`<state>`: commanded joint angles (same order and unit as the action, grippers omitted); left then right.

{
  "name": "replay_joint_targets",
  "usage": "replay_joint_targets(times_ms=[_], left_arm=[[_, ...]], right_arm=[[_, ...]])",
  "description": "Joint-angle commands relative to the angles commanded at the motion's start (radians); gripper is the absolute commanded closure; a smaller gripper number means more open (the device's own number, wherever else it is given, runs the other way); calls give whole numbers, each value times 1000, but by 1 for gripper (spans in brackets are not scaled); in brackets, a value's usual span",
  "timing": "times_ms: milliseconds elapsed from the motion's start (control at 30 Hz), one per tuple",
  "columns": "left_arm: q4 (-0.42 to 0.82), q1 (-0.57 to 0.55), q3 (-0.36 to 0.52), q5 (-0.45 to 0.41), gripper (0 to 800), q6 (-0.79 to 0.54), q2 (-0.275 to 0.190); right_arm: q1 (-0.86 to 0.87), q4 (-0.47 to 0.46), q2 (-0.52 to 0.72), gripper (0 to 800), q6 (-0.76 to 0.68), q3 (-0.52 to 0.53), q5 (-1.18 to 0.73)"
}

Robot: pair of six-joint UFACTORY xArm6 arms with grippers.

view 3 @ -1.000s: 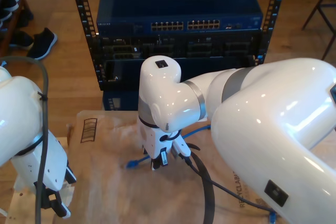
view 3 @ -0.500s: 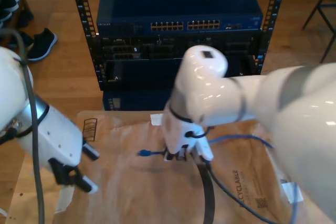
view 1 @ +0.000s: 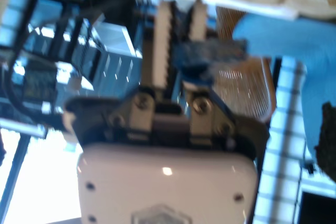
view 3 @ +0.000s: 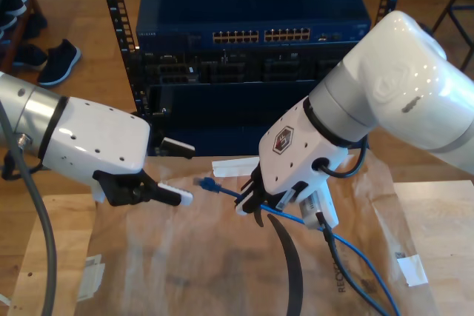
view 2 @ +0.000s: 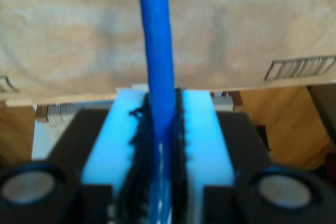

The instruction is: Grab the cable and plug it in

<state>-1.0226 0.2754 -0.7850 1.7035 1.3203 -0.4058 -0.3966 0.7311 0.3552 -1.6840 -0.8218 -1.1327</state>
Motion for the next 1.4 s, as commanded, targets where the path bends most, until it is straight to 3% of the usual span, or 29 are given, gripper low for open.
replay_joint_targets(times_ms=[333, 500, 667, 933, 1000, 1100, 1400], left_arm=[[-9, 3, -21, 12, 18, -21, -2], [-51, 5, -18, 68, 70, -68, -3], [-69, 5, -11, 71, 208, -72, -2], [-66, 17, -12, 61, 230, -55, 14], [-77, 41, -12, 63, 255, -44, 37], [-109, 52, -12, 66, 367, -20, 46], [-114, 52, -8, 77, 413, -8, 51]], right_arm=[[48, 71, 17, 799, 3, -28, -34], [52, 91, 15, 799, 8, -37, -61], [54, 92, 18, 799, 8, -40, -80], [52, 91, 34, 799, 8, -38, -94], [52, 92, 37, 798, 8, -38, -94], [52, 91, 38, 799, 9, -38, -92], [52, 92, 37, 799, 21, -38, -92]])
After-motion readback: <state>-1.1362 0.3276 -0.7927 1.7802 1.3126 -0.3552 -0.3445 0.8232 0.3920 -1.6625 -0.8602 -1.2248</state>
